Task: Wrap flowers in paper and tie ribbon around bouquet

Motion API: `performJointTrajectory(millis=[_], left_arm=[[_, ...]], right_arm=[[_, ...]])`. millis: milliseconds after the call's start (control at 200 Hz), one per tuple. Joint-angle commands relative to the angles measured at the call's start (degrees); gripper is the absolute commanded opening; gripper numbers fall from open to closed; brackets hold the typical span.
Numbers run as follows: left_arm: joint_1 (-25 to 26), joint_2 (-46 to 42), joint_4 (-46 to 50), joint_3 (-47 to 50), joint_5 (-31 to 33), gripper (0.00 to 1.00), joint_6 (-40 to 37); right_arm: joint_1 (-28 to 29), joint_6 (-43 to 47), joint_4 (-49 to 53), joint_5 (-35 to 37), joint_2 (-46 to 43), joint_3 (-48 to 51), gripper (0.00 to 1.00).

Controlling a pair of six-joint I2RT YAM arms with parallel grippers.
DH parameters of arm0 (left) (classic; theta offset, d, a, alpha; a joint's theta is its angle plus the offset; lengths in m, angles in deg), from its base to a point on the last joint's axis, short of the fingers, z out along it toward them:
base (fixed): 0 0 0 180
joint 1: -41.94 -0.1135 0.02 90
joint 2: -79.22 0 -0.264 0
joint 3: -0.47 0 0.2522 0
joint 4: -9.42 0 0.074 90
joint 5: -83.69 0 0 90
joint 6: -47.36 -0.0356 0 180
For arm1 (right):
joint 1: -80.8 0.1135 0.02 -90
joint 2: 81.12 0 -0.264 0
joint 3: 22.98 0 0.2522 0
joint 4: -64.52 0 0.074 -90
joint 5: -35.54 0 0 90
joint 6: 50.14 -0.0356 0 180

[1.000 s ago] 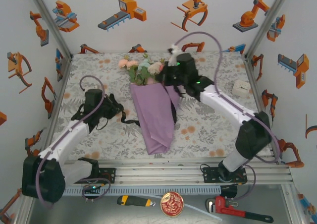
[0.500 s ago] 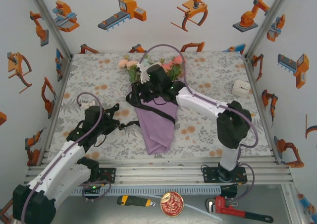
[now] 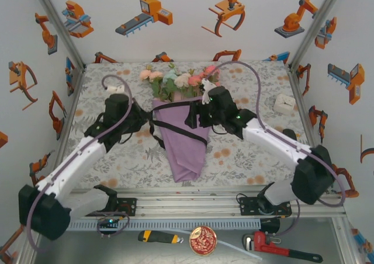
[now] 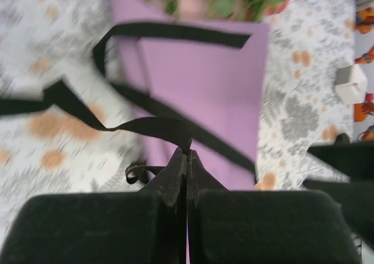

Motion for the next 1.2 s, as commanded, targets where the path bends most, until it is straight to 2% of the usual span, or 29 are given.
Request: performJointTrajectory(millis=[0, 65, 140, 195, 295, 406, 486, 561, 636, 731, 911, 1076, 1196], left_arm=[[4.3, 8.8, -5.5, -8.2, -3.8, 0.03, -6.5], [8.6, 15.0, -7.8, -12.0, -4.1, 0.12, -7.2], [13.3, 21.5, -9.7, -15.5, -4.8, 0.33, -7.6], [16.5, 25.5, -10.5, -18.2, -4.9, 0.43, -8.6], [20.4, 29.0, -9.3, -22.1, -3.1, 0.52, -12.1], [20.8, 25.6, -8.3, -21.7, 1.4, 0.58, -15.5], [19.8, 19.6, -8.0, -18.7, 5.0, 0.60, -17.3], [17.5, 12.8, -7.0, -14.7, 8.9, 0.60, -16.0], [14.0, 5.5, -2.6, -10.2, 12.6, 0.60, -11.5], [8.8, -3.8, 7.3, -4.1, 17.8, 0.60, -4.6], [-1.1, -21.0, 19.3, 8.9, 13.5, 0.60, 2.9], [-5.0, -34.0, 26.0, 15.9, 11.3, 0.62, 5.9], [-5.9, -38.3, 27.2, 17.8, 10.8, 0.63, 6.6]], right_arm=[[-1.9, -4.0, -0.9, 5.7, -7.5, 5.8, 0.63], [-2.9, -5.3, -1.1, 7.0, -11.9, 9.5, 0.63], [-4.0, -5.9, -1.2, 8.3, -16.3, 13.3, 0.63], [-4.7, -6.1, -0.9, 8.9, -19.1, 15.3, 0.63], [-6.4, -6.1, -0.1, 9.7, -23.0, 17.9, 0.63], [-8.0, -5.6, 0.6, 10.1, -25.2, 18.7, 0.68], [-8.1, -2.0, 0.0, 8.5, -24.3, 17.7, 0.70], [-8.1, 2.4, 0.3, 5.5, -20.5, 14.7, 0.69], [-7.6, 7.4, 2.6, 2.2, -15.0, 9.5, 0.68], [-4.4, 16.2, 6.7, 1.9, -7.1, 1.7, 0.68], [3.7, 34.0, 15.6, 2.2, 9.1, -14.4, 0.69], [6.1, 39.2, 22.5, -3.4, 24.4, -29.2, 0.69], [6.5, 41.3, 25.6, -3.8, 33.8, -37.2, 0.68]])
